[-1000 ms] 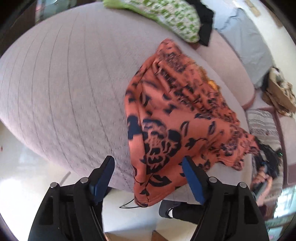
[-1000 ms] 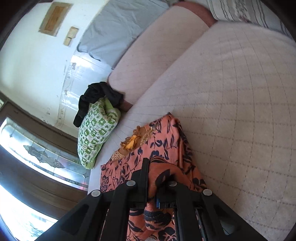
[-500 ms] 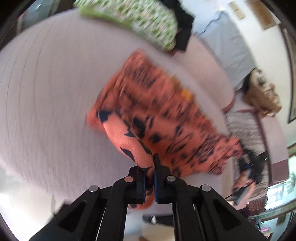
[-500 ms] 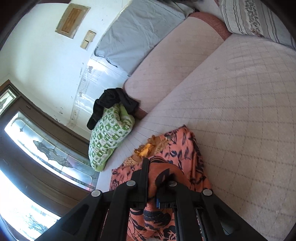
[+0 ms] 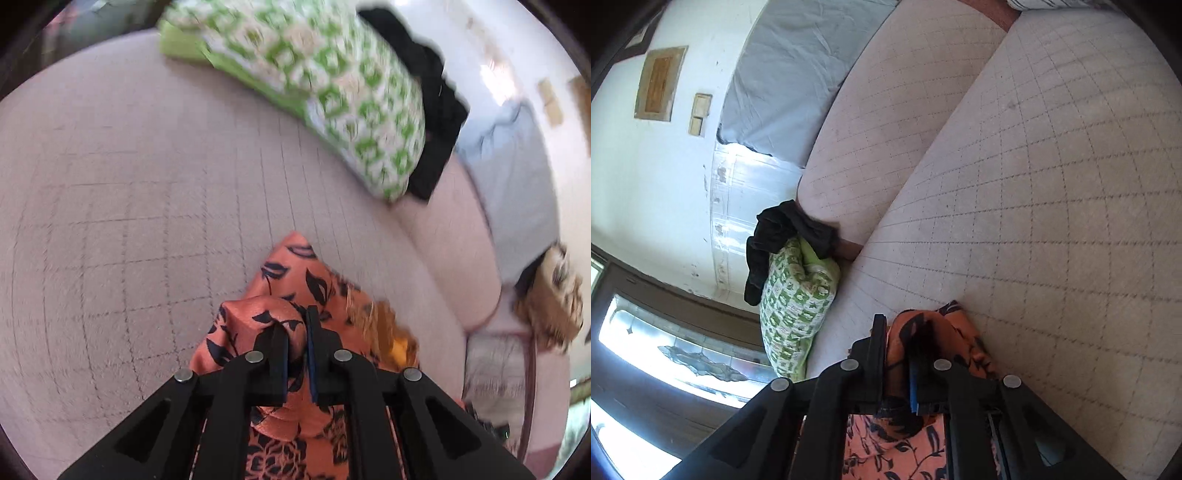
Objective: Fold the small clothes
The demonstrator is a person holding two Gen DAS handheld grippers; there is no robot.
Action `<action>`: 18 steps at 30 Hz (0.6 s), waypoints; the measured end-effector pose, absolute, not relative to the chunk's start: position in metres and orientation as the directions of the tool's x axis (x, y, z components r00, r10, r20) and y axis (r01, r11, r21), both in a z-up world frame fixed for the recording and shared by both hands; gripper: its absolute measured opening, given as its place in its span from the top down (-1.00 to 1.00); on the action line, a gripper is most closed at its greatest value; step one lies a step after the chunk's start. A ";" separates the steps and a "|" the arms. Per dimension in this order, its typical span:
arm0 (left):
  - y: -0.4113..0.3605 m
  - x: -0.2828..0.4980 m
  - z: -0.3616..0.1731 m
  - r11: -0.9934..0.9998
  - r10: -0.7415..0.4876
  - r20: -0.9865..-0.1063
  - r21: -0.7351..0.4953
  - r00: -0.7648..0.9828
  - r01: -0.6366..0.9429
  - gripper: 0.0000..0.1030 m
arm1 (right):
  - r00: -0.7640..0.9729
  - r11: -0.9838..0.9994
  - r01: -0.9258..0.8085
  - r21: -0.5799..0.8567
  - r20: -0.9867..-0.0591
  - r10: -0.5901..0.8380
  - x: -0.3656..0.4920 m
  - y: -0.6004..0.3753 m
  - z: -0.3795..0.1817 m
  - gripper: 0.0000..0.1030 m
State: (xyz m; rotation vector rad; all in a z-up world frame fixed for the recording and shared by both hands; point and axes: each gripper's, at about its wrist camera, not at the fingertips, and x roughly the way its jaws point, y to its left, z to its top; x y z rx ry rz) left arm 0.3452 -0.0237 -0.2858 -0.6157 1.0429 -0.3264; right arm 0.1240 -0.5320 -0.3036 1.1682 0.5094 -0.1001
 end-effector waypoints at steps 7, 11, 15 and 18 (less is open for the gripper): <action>-0.013 0.293 -0.260 0.746 -0.485 -0.575 -0.665 0.659 -0.032 0.67 | 0.906 0.473 0.297 0.829 -0.402 0.136 0.102 -0.529 -0.279 0.71; -0.017 0.264 -0.235 0.781 -0.409 -0.433 -0.621 0.803 0.063 -0.88 | 0.917 0.483 0.280 0.829 -0.380 0.120 0.091 -0.526 -0.268 0.70; -0.023 0.276 -0.235 0.790 -0.485 -0.476 -0.599 0.734 0.133 -0.88 | 0.925 0.451 0.289 0.845 -0.368 0.096 0.081 -0.524 -0.265 0.69; -0.013 0.279 -0.245 0.793 -0.472 -0.515 -0.602 0.715 0.089 -0.88 | 0.933 0.441 0.297 0.847 -0.355 0.052 0.070 -0.521 -0.259 0.52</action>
